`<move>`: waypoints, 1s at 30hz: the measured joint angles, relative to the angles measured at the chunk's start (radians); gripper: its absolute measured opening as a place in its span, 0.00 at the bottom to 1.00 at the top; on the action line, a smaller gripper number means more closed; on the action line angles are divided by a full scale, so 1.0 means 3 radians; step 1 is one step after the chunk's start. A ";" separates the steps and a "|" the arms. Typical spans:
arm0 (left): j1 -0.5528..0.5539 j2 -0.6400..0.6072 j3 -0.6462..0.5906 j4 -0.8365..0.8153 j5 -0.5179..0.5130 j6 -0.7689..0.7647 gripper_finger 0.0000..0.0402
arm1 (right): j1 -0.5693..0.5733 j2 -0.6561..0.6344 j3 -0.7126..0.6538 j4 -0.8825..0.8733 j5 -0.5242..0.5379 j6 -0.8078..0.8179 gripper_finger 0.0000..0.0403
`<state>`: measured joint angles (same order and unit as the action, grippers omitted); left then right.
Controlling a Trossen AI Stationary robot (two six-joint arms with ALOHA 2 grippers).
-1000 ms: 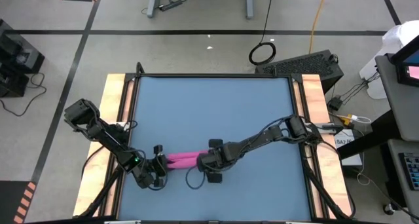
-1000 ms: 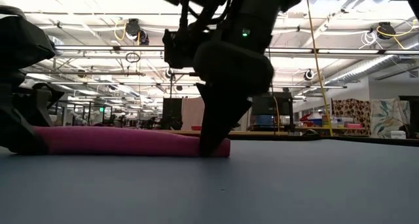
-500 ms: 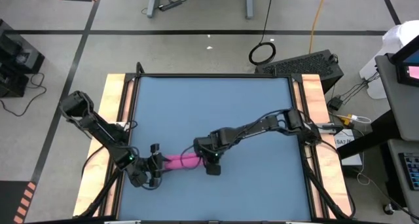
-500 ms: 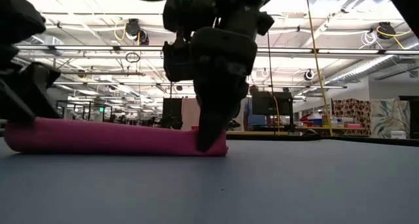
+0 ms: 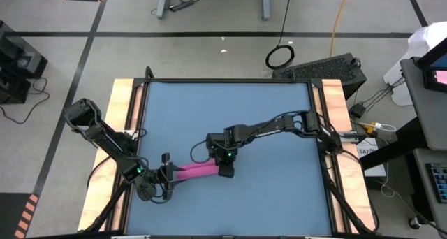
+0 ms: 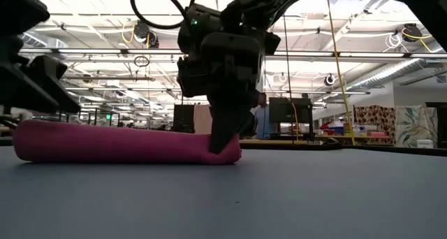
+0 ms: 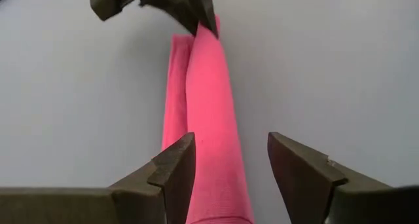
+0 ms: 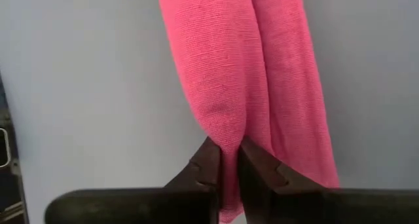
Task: Roll towel
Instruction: Roll the light red towel
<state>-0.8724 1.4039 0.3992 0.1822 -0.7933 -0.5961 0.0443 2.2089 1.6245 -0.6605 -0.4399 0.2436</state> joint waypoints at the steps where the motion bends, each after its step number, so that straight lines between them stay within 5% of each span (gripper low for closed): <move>1: 0.0004 0.0034 0.0000 -0.0001 0.0007 -0.0001 0.49 | -0.0002 0.0000 0.0000 0.0002 -0.0019 0.0000 0.06; 11: 0.0005 0.0387 0.0004 -0.0022 0.0192 -0.0131 0.47 | 0.0029 0.0000 0.0000 0.0003 -0.0031 0.0018 0.06; 22: 0.0006 0.0436 0.0013 -0.0113 0.0285 -0.0283 0.13 | 0.0144 -0.0028 0.0000 0.0019 0.0174 -0.0006 0.07; 26: 0.0004 0.0431 0.0020 -0.0302 0.0286 -0.0545 0.10 | 0.0254 -0.0162 0.0001 -0.0041 0.0261 -0.0071 0.16; 30: 0.0006 0.0430 0.0019 -0.0318 0.0328 -0.0608 0.11 | 0.0442 -0.0304 0.0001 -0.0179 0.0912 -0.0199 0.31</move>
<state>-0.8707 1.5330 0.4049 0.0868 -0.6948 -0.7784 0.1768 2.1177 1.6249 -0.7143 -0.1662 0.1838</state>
